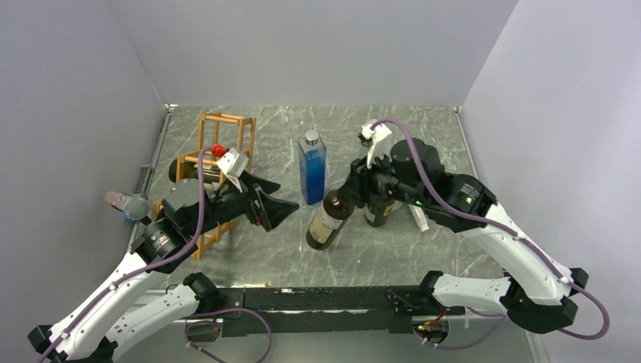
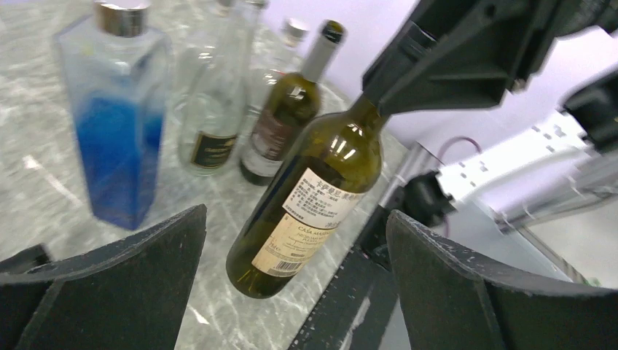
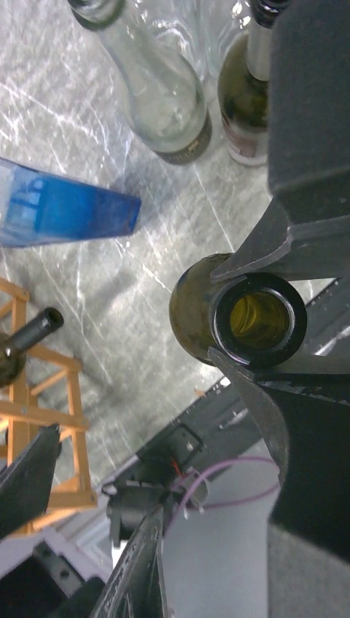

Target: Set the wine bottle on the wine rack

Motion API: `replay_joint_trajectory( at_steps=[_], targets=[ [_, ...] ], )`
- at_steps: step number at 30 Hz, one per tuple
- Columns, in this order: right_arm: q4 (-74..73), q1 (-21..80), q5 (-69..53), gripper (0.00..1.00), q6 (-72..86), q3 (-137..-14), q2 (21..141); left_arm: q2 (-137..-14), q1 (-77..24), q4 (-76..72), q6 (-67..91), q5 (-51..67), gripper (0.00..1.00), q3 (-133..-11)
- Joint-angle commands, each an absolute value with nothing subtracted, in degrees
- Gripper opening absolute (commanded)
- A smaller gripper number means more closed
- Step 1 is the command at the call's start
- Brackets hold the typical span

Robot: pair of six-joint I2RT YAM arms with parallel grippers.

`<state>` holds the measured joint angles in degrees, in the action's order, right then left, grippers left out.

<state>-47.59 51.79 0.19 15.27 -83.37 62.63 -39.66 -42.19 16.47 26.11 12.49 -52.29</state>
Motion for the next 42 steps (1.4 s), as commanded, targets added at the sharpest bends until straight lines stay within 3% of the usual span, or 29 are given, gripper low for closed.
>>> replay_joint_trajectory(
  at_steps=[1,7,14,18,22,26,35,36,38,39,42],
  targets=[
    [-42.4,51.9,-5.5,0.0,19.7,-86.0,55.9,-38.8,-42.1,5.9,24.2,27.6,0.97,-49.8],
    [-45.8,51.8,-7.0,0.0,20.2,-90.9,54.6,-42.8,-42.2,-8.2,27.8,38.0,0.97,-45.0],
    [-46.2,51.5,-6.9,0.0,18.8,-96.0,55.1,-44.7,-45.4,-17.7,26.8,39.0,0.97,-39.9],
    [-46.3,51.0,-12.1,0.0,20.3,-100.1,58.0,-46.1,-48.0,-16.4,20.9,36.0,0.97,-40.1],
    [-45.2,50.9,-15.6,0.0,21.1,-102.8,59.8,-51.1,-48.3,-14.9,16.2,42.5,0.97,-42.5],
    [-42.1,50.7,-18.1,0.0,23.1,-101.5,59.5,-55.3,-48.9,-11.8,12.4,48.7,0.97,-44.9],
    [-36.9,50.2,-20.2,0.0,26.5,-96.2,56.5,-54.4,-49.1,-15.0,11.4,48.1,1.0,-41.8],
    [-36.5,50.1,-20.3,0.0,26.9,-95.5,56.3,-54.4,-49.1,-15.0,11.3,48.3,0.94,-41.9],
    [-35.7,50.0,-21.2,0.0,27.2,-94.3,55.4,-55.0,-49.1,-13.5,10.0,50.5,0.27,-42.7],
    [-35.9,50.0,-21.7,0.0,26.7,-94.3,55.2,-55.4,-49.1,-10.5,8.5,50.6,0.04,-43.8],
    [-37.4,49.9,-21.7,0.0,25.4,-92.6,54.1,-56.3,-49.8,-0.9,3.5,44.1,0.01,-49.4]
  ],
)
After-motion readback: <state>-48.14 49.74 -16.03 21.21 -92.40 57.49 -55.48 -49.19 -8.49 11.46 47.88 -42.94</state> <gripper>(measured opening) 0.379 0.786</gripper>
